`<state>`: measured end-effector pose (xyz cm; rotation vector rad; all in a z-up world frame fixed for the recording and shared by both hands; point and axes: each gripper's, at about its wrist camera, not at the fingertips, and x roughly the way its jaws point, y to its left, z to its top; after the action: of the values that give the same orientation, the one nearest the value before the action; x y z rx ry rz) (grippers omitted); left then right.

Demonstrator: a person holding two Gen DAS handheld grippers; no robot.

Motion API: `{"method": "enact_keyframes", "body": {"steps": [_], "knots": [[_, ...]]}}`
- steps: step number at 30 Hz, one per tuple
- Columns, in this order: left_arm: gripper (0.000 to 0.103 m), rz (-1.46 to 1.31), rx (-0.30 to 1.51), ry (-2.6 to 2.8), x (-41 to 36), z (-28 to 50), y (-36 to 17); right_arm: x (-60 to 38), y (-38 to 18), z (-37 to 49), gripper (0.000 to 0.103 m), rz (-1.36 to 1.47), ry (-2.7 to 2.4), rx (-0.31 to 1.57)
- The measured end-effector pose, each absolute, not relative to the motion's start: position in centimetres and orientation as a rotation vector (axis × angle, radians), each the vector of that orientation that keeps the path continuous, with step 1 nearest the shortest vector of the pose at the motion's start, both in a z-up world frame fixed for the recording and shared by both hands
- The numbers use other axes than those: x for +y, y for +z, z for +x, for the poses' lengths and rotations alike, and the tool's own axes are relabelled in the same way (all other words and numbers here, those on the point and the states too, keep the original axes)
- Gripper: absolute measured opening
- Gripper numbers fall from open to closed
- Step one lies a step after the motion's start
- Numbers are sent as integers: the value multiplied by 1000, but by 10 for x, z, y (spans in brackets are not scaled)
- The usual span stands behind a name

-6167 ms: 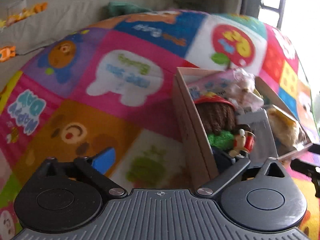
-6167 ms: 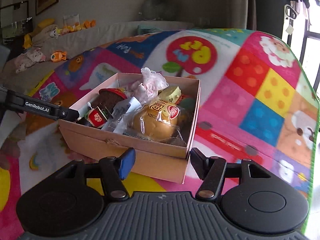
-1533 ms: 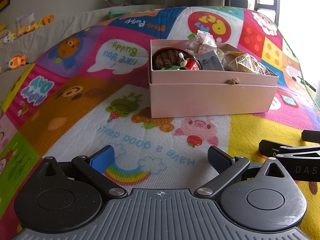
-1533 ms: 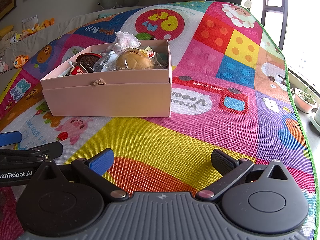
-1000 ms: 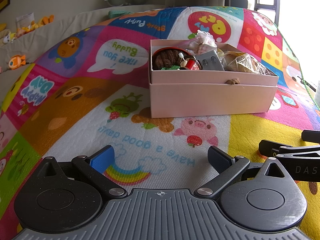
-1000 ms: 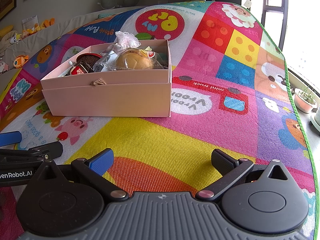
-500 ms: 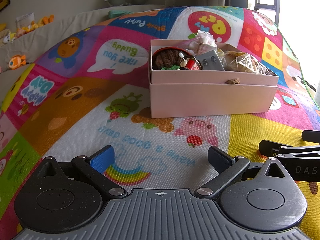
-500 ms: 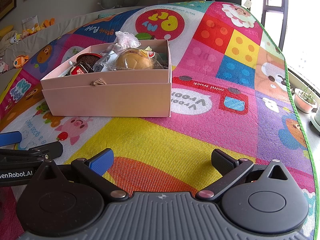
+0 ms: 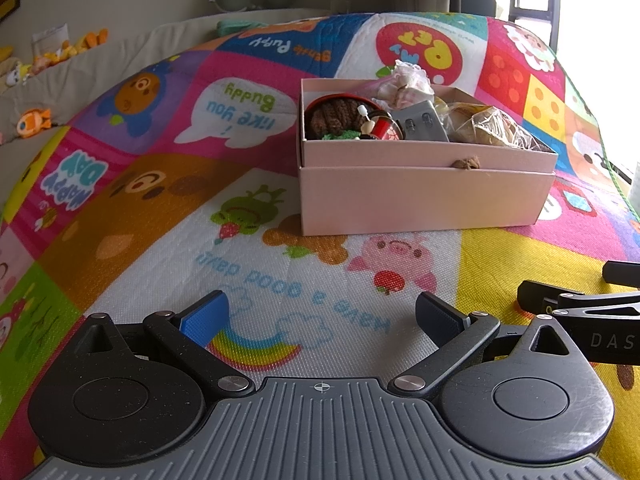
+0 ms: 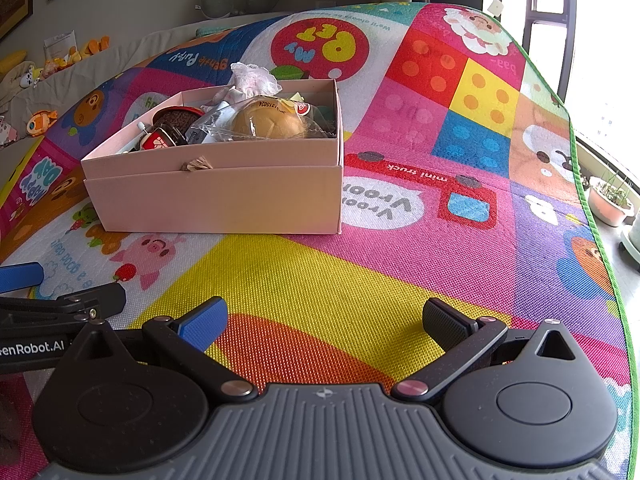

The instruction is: Organize objects

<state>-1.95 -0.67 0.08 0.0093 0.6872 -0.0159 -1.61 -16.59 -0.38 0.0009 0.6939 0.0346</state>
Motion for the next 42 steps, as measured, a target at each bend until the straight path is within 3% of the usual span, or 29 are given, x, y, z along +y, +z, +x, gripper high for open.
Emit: {"method": "enact_keyframes", "body": {"steps": [42], "knots": [[102, 16, 690, -13, -5, -19, 1, -166, -4, -16, 103, 2, 34, 694]]}}
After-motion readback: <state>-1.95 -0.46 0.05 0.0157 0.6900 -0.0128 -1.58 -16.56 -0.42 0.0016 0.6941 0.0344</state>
